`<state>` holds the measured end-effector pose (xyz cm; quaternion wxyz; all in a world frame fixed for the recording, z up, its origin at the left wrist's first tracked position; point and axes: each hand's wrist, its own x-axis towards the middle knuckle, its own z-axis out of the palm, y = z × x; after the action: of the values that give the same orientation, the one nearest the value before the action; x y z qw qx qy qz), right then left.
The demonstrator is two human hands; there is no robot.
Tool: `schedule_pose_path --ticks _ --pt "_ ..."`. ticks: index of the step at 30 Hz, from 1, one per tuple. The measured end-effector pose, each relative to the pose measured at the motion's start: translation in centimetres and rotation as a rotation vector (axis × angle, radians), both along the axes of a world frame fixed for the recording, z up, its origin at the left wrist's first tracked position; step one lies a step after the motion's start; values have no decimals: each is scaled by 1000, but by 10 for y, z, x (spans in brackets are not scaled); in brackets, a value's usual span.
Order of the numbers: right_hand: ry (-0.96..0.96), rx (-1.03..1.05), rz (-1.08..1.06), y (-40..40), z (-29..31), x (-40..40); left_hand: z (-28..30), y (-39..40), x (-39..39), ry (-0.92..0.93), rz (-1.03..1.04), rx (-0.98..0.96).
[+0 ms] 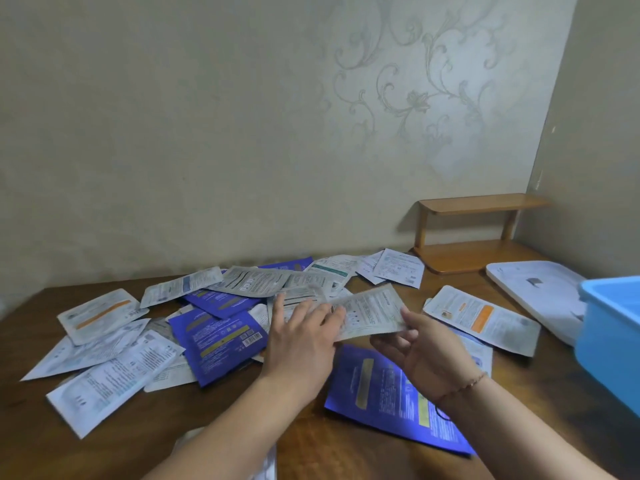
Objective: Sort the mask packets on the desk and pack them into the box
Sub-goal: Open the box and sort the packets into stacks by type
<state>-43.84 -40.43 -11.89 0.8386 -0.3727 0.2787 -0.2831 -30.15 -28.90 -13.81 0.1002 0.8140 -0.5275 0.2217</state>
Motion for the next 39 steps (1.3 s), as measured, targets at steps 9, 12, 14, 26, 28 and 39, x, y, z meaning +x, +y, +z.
schedule_pose_path --ticks 9,12,14,26,28,39 --pt "224 -777 183 70 5 -25 46 110 -29 1473 -130 -473" --pt "135 -742 339 103 9 -19 49 147 -36 1635 -178 -509" --pt "127 -702 351 121 7 -13 45 167 -36 1615 -146 -522" --pt "518 -1256 365 177 -25 -1 -22 249 -20 844 185 -239" --pt "545 -1304 366 175 -26 -3 -30 249 -20 763 171 -206" --pt "669 -1901 456 168 -46 -29 -37 249 -23 567 175 153"
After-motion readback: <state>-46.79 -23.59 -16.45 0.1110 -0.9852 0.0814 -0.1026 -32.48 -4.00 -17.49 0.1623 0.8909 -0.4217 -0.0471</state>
